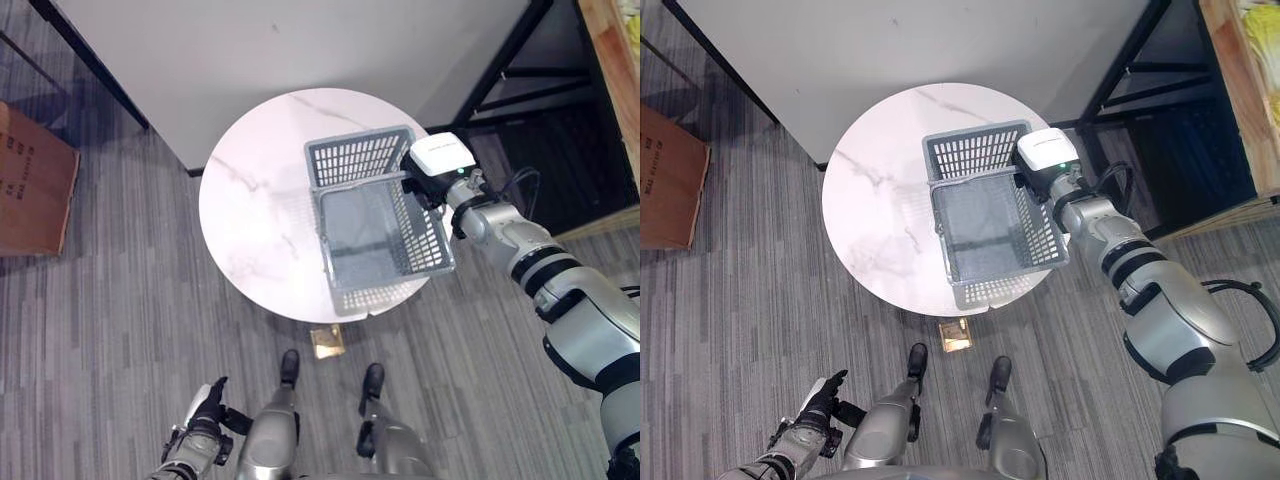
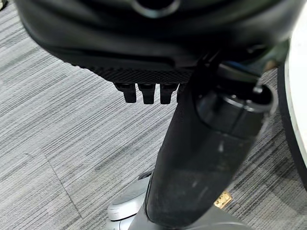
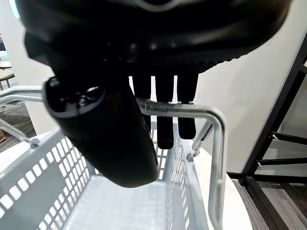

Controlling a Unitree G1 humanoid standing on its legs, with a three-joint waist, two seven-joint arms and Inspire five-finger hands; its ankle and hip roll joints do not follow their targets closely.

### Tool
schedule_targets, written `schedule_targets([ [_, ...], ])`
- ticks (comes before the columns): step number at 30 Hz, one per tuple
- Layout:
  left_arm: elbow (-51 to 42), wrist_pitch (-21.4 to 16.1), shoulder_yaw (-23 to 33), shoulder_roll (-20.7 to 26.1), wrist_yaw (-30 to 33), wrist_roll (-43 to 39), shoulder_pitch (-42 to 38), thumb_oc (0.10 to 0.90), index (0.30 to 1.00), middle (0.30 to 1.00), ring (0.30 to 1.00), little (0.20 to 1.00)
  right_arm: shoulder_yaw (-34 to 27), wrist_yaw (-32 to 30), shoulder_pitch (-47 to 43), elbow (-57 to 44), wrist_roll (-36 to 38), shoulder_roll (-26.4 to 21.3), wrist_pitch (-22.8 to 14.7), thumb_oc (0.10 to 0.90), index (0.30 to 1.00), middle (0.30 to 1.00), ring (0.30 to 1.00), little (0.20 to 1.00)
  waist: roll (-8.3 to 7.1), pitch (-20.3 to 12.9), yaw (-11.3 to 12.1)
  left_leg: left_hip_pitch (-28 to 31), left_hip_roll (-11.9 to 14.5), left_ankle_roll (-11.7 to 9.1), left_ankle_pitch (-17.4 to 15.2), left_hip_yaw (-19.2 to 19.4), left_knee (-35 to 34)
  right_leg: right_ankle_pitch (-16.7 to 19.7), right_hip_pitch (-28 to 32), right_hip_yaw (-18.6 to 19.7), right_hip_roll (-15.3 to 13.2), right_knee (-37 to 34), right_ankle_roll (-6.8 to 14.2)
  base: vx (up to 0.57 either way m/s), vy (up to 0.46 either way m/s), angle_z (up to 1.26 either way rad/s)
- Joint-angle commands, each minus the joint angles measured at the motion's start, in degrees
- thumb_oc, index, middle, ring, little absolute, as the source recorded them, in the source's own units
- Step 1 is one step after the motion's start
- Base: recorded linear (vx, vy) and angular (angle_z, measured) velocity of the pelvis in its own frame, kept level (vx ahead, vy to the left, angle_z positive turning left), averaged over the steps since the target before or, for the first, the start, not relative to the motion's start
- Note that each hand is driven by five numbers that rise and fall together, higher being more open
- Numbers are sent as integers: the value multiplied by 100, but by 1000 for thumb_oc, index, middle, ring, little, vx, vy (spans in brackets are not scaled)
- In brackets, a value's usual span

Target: Get the vegetables into the basket

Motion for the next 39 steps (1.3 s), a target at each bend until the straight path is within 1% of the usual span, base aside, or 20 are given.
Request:
schedule_targets([
  [1, 301, 53, -2, 83, -20, 109, 161, 900, 1000, 1000, 1000, 1000, -292, -80, -128, -878, 580, -527, -79, 400, 300, 300, 300, 300, -172, -441, -93, -8, 341, -349, -168, 70, 3, 318, 3, 212, -597, -4, 606, 10, -2, -5],
  [6, 307, 116, 157, 86, -98, 205, 262, 900, 1000, 1000, 1000, 1000, -790, 54, 511, -1981, 955, -987, -200, 400, 300, 300, 300, 300, -179, -506, -226, 115, 374, -358, -206, 152, 3, 308, 53, 250, -590, -5, 604, 3, 3, -9],
  [7, 327, 135, 272, 70, -140, 272, 327, 900, 1000, 1000, 1000, 1000, -1042, 132, 886, -2461, 1113, -1184, -293, 400, 300, 300, 300, 300, -175, -541, -311, 183, 394, -361, -227, 194, 3, 292, 78, 276, -578, -1, 607, 25, -5, -13],
  [10, 336, 155, 350, 59, -166, 314, 407, 900, 1000, 1000, 1000, 1000, -1389, 168, 1334, -2879, 1262, -1343, -375, 400, 300, 300, 300, 300, -176, -574, -349, 267, 404, -353, -258, 236, 3, 269, 124, 283, -569, 3, 607, 29, -10, -8],
  [12, 335, 168, 512, 35, -221, 388, 518, 900, 1000, 1000, 1000, 1000, -1852, 293, 1953, -3512, 1491, -1623, -538, 400, 300, 300, 300, 300, -170, -619, -439, 378, 420, -345, -303, 289, 3, 252, 190, 309, -572, 6, 620, 44, -10, -20],
  [15, 342, 182, 589, 33, -270, 510, 590, 900, 1000, 1000, 1000, 1000, -2326, 374, 2587, -3939, 1630, -1801, -647, 400, 300, 300, 300, 300, -178, -675, -494, 509, 419, -316, -365, 370, 3, 225, 250, 348, -575, 10, 634, 49, 16, -12],
  [18, 343, 195, 660, 44, -295, 604, 628, 900, 1000, 1000, 1000, 1000, -2657, 414, 2997, -4146, 1725, -1839, -704, 400, 300, 300, 300, 300, -181, -706, -549, 608, 406, -277, -408, 424, 3, 209, 285, 378, -581, 41, 648, 46, 33, -17],
  [20, 327, 220, 815, 98, -365, 747, 721, 900, 1000, 1000, 1000, 1000, -3490, 447, 4053, -4535, 1672, -1891, -740, 400, 300, 300, 300, 300, -231, -758, -643, 848, 361, -180, -550, 558, 65, 112, 320, 521, -628, 288, 691, 99, 134, -18],
  [22, 302, 229, 877, 129, -380, 810, 726, 900, 1000, 1000, 1000, 1000, -3962, 389, 4623, -4663, 1562, -1903, -741, 400, 300, 300, 300, 300, -257, -734, -737, 859, 308, -104, -716, 615, 326, 60, 272, 635, -678, 537, 725, 32, 151, -40],
  [26, 245, 200, 879, 185, -376, 893, 698, 900, 1000, 1000, 1000, 1000, -4474, 305, 5228, -4774, 1430, -1822, -730, 400, 300, 300, 300, 300, -284, -679, -866, 860, 210, -19, -852, 690, 502, 126, 174, 785, -741, 747, 802, -25, 147, -24],
  [27, 162, 199, 841, 234, -364, 962, 642, 900, 1000, 1000, 1000, 1000, -4819, 244, 5597, -4791, 1401, -1732, -718, 400, 300, 300, 300, 300, -306, -638, -977, 852, 116, 40, -892, 727, 533, 289, 84, 882, -810, 849, 872, -74, 179, -21],
  [29, 85, 174, 854, 290, -302, 981, 527, 900, 1000, 1000, 1000, 1000, -5092, 105, 5865, -4717, 1358, -1598, -681, 400, 300, 300, 300, 300, -337, -561, -1147, 812, -19, 99, -924, 821, 538, 750, -64, 1059, -917, 813, 976, -133, 192, -10],
  [32, 12, 149, 903, 386, -235, 947, 447, 900, 1000, 1000, 1000, 1000, -5166, -67, 5881, -4522, 1179, -1448, -564, 400, 300, 300, 300, 300, -304, -453, -1222, 735, 8, 119, -891, 1115, 508, 1196, -335, 1146, -925, 686, 976, -143, 98, -49],
  [33, -39, 155, 900, 421, -229, 950, 452, 900, 1000, 1000, 1000, 1000, -5241, -84, 5945, -4523, 1167, -1420, -541, 400, 300, 300, 300, 300, -283, -451, -1218, 690, 34, 131, -851, 1214, 503, 1100, -397, 1043, -936, 701, 976, -202, 131, -112],
  [34, -94, 168, 955, 468, -203, 954, 485, 900, 1000, 1000, 1000, 1000, -5300, -172, 5938, -4490, 1142, -1374, -531, 400, 300, 300, 300, 300, -210, -422, -1112, 633, 178, 138, -847, 1464, 542, 681, -331, 348, -1033, 919, 885, -222, 137, -86],
  [35, -115, 187, 1000, 497, -203, 958, 514, 900, 1000, 1000, 1000, 1000, -5308, -195, 5937, -4488, 1125, -1377, -534, 400, 300, 300, 300, 300, -186, -432, -1061, 590, 236, 146, -820, 1589, 546, 451, -258, 23, -1066, 1071, 814, -175, 101, -54],
  [36, -118, 189, 999, 497, -204, 958, 515, 900, 1000, 1000, 1000, 1000, -5309, -195, 5940, -4490, 1125, -1377, -534, 400, 300, 300, 300, 300, -184, -426, -1064, 597, 239, 144, -824, 1584, 549, 438, -253, 19, -1065, 1084, 813, -119, 53, -126],
  [37, -112, 217, 1039, 516, -200, 961, 543, 900, 1000, 1000, 1000, 1000, -5312, -208, 5954, -4494, 1132, -1347, -543, 400, 300, 300, 300, 300, -173, -441, -1037, 574, 288, 144, -785, 1709, 530, 287, -170, -145, -1057, 1197, 768, -97, 58, -146],
  [38, -110, 231, 1102, 544, -226, 971, 631, 900, 1000, 1000, 1000, 1000, -5309, -165, 5973, -4522, 1110, -1361, -562, 400, 300, 300, 300, 300, -137, -497, -958, 616, 372, 98, -845, 1892, 504, -87, 54, -292, -1071, 1555, 770, -170, 51, -152],
  [39, -81, 248, 1119, 514, -275, 1002, 671, 900, 1000, 1000, 1000, 1000, -5293, -102, 5970, -4510, 1107, -1393, -565, 400, 300, 300, 300, 300, -156, -557, -922, 591, 410, 94, -816, 2102, 508, -233, 166, -283, -1028, 1721, 739, -110, 33, -90],
])
